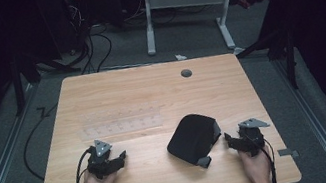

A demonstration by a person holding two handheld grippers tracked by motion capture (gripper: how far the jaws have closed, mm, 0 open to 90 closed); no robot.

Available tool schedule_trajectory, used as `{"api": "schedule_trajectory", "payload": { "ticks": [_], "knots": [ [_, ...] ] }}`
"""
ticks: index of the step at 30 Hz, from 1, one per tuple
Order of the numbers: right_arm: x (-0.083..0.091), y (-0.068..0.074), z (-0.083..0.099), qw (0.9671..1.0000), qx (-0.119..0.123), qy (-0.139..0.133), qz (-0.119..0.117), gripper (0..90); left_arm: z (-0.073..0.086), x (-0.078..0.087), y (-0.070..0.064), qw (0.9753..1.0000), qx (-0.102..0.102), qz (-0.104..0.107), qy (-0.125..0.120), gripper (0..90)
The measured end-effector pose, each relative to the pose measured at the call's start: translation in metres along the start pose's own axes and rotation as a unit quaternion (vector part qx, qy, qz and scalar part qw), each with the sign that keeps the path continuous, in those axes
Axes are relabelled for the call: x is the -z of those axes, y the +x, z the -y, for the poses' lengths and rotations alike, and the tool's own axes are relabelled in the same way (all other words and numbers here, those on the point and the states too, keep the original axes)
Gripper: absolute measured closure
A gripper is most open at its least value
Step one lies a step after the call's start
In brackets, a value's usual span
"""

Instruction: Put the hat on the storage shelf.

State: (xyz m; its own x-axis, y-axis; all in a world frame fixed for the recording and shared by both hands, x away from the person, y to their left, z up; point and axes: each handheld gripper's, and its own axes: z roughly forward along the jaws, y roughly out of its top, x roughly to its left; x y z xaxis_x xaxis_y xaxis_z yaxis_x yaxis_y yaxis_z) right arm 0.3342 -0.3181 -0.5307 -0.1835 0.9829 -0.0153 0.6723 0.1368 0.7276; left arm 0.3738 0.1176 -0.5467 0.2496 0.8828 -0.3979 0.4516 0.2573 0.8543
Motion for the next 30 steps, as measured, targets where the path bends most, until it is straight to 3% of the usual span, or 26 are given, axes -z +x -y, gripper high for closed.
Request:
{"api": "schedule_trajectory", "payload": {
  "ticks": [19, 23, 26, 30],
  "knots": [
    [0.001, -0.002, 0.0, 1.0, -0.001, -0.002, -0.01, 34.5, 0.0, 0.0, 0.0, 1.0, 0.001, -0.002, 0.0, 31.9],
    [0.008, -0.009, 0.001, 0.9987, -0.03, -0.003, -0.042, 39.6, 0.0, 0.0, 0.0, 1.0, 0.002, -0.002, 0.0, 31.7],
    [0.018, -0.012, 0.002, 0.9959, -0.051, -0.023, -0.071, 39.8, 0.0, 0.0, 0.0, 1.0, 0.002, -0.003, 0.0, 31.6],
    [0.03, -0.007, -0.003, 0.9923, -0.042, -0.051, -0.105, 36.9, 0.0, 0.0, 0.0, 1.0, 0.002, -0.003, 0.0, 31.5]
  ]
}}
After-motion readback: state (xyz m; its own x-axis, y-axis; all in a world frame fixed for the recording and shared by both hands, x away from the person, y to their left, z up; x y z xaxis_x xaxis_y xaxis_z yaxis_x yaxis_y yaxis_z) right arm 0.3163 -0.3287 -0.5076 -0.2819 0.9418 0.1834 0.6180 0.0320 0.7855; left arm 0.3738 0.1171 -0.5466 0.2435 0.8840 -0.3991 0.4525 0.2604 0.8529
